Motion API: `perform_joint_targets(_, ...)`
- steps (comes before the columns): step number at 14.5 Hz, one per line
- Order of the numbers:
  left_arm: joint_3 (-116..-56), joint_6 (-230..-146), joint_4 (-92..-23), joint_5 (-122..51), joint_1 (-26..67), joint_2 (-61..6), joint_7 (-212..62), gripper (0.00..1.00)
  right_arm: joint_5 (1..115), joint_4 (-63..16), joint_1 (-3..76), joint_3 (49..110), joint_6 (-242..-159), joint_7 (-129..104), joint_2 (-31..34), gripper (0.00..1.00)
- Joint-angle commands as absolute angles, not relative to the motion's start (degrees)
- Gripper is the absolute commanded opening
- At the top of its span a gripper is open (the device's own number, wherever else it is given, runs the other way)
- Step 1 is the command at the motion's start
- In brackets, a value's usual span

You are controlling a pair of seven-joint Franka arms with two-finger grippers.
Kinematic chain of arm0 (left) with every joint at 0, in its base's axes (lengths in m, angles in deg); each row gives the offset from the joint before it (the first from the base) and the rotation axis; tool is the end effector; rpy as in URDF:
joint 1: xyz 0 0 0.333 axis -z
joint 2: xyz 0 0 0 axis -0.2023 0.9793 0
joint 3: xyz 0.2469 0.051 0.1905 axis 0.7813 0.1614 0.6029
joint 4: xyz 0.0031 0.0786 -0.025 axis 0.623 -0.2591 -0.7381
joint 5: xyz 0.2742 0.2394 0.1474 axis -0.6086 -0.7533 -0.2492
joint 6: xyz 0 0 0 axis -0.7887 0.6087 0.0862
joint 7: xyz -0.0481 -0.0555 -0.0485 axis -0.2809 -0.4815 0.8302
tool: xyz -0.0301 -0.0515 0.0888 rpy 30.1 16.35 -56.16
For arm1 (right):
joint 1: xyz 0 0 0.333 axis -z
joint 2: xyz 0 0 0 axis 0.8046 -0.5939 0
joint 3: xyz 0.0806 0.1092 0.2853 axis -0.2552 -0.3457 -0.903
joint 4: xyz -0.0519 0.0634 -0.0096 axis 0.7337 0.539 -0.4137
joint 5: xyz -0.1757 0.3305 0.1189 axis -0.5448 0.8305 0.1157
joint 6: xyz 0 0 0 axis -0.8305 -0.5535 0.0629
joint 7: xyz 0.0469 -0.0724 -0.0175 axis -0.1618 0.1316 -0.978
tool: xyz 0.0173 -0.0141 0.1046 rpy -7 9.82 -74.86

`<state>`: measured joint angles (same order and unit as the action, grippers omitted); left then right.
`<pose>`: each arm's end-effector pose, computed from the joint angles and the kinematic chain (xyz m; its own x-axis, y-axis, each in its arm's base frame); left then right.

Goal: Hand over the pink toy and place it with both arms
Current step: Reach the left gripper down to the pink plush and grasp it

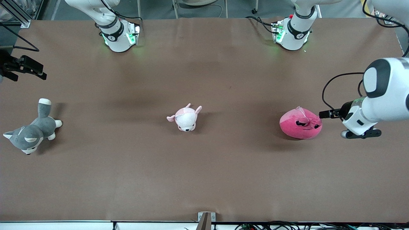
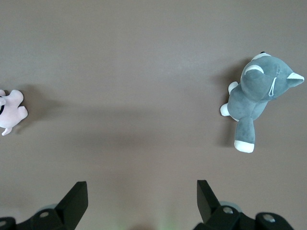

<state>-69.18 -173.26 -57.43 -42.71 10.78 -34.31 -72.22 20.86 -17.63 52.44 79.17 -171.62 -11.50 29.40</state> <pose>0.6139 -0.0081 0.3745 0.9620 0.0593 -0.2664 0.0670 -0.9976 0.0197 0.5250 -0.0361 0.6317 0.9981 0.0414 -0.0449 0.0411 -0.9991 -0.0084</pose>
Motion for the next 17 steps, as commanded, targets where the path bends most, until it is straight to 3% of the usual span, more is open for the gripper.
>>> perform_joint_targets(1, -69.3, -173.7, -57.4, -42.9, 10.8, -33.0, -72.4, 0.97, 21.2, -18.3, 52.5, 79.1, -171.6, -10.9, 30.5, 1.0)
perform_joint_targets(6, -69.3, -176.7, -57.1, -38.1, 10.8, -31.2, -72.9, 0.93, 21.2, -16.7, 52.6, 79.1, -171.5, -10.7, 30.1, 1.0)
perform_joint_targets(9, -69.3, -177.9, -57.1, -37.9, 11.0, -29.9, -74.2, 0.83, 20.9, -15.6, 53.0, 79.2, -171.5, -10.7, 29.0, 1.0)
perform_joint_targets(11, -69.3, -177.9, -57.2, -38.0, 11.0, -29.8, -74.3, 0.7, 20.5, -15.2, 53.4, 79.4, -172.0, -10.4, 28.3, 1.0)
perform_joint_targets(15, -69.3, -177.4, -57.0, -38.2, 11.0, -30.1, -75.4, 0.16, 20.5, -14.5, 53.6, 79.4, -173.0, -10.6, 25.0, 1.0)
perform_joint_targets(17, -69.4, -177.1, -56.4, -39.4, 11.6, -30.6, -80.2, 0.01, 20.6, -14.3, 53.7, 79.5, -173.5, -10.3, 21.3, 1.0)
